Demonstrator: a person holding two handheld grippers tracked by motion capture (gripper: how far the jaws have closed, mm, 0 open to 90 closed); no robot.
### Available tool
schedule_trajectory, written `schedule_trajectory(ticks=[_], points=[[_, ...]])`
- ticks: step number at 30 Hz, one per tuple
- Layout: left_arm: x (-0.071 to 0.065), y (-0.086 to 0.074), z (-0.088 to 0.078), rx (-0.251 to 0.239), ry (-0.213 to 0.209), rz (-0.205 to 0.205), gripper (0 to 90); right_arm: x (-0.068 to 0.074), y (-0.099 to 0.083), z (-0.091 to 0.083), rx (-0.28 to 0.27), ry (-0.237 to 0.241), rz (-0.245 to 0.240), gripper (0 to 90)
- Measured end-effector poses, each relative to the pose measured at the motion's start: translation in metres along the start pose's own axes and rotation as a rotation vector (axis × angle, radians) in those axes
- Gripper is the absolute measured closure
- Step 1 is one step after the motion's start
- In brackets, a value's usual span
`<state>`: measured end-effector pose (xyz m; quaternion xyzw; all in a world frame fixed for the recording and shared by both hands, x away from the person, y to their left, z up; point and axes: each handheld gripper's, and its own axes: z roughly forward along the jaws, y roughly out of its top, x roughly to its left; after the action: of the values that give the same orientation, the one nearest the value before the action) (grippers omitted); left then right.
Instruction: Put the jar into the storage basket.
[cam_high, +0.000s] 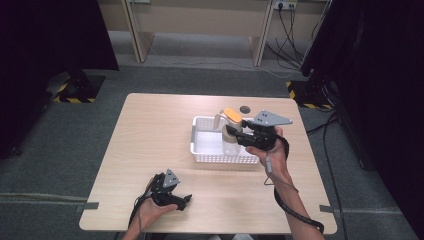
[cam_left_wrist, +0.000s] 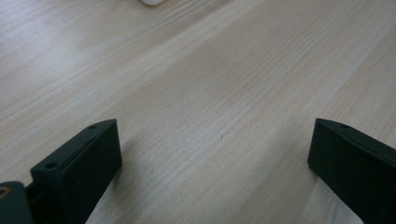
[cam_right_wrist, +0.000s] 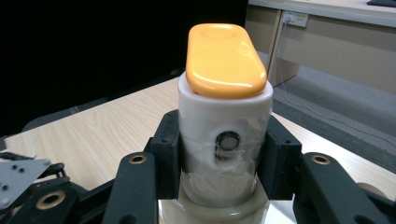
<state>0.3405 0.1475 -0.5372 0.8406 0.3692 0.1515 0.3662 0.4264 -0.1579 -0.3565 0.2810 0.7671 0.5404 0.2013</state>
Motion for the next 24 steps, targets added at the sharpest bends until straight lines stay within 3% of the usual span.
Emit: schedule_trajectory(ticks=[24], points=[[0.0,0.0,0.0,0.001,0.0,0.0,1.9,-0.032,-0.008,0.042,0.019,-0.063,0.035,57.0]])
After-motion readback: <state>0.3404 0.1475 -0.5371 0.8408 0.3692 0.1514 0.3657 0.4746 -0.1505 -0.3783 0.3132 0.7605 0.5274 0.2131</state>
